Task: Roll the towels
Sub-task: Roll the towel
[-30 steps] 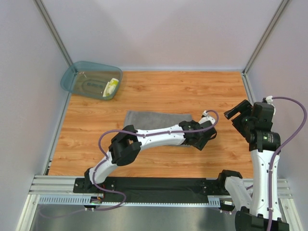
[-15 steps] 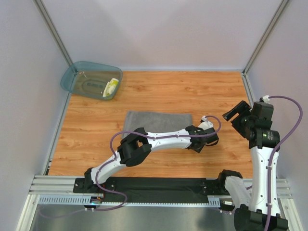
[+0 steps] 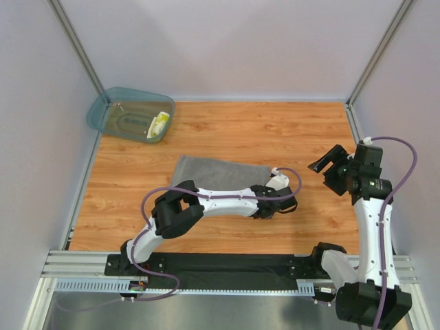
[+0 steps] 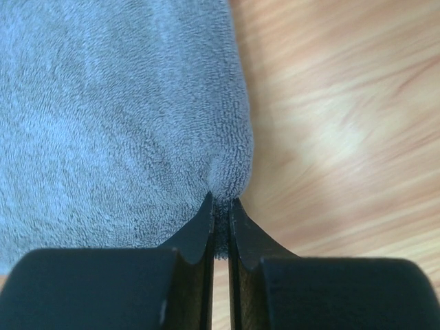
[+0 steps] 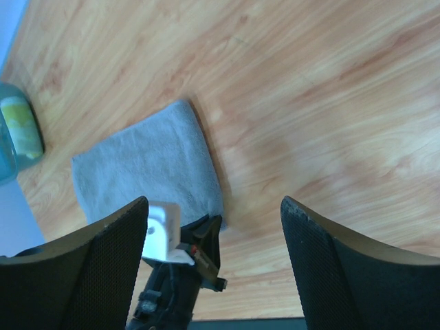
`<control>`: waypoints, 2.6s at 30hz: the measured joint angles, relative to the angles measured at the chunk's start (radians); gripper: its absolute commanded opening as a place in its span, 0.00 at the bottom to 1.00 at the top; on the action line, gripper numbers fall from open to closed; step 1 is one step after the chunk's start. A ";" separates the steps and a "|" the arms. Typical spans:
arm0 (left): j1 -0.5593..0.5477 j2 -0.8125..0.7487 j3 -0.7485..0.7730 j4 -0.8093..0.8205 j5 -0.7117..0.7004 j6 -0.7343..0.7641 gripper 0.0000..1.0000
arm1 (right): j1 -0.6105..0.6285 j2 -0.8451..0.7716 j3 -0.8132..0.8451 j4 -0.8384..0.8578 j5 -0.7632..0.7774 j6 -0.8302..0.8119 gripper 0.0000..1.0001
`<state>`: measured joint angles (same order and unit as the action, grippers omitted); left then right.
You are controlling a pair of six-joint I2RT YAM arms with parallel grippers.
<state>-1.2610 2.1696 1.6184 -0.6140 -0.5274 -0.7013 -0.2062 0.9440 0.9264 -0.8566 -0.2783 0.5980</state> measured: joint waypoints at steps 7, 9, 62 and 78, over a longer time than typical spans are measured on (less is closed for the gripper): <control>0.006 -0.148 -0.219 0.083 0.050 -0.058 0.01 | 0.041 0.261 -0.190 0.182 -0.183 0.071 0.83; 0.008 -0.176 -0.259 0.108 0.064 -0.073 0.01 | 0.088 0.320 -0.199 0.221 -0.227 0.087 0.84; 0.011 -0.529 -0.612 0.235 0.216 -0.210 0.00 | 0.385 0.657 0.067 0.220 0.127 0.022 0.61; 0.007 -0.592 -0.634 0.346 0.377 -0.237 0.00 | 0.345 0.197 -0.010 0.020 0.259 -0.048 0.78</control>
<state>-1.2541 1.5776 0.9844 -0.2684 -0.1509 -0.9379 0.1387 1.1412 0.9165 -0.8364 -0.0196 0.5503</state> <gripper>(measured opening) 0.102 0.781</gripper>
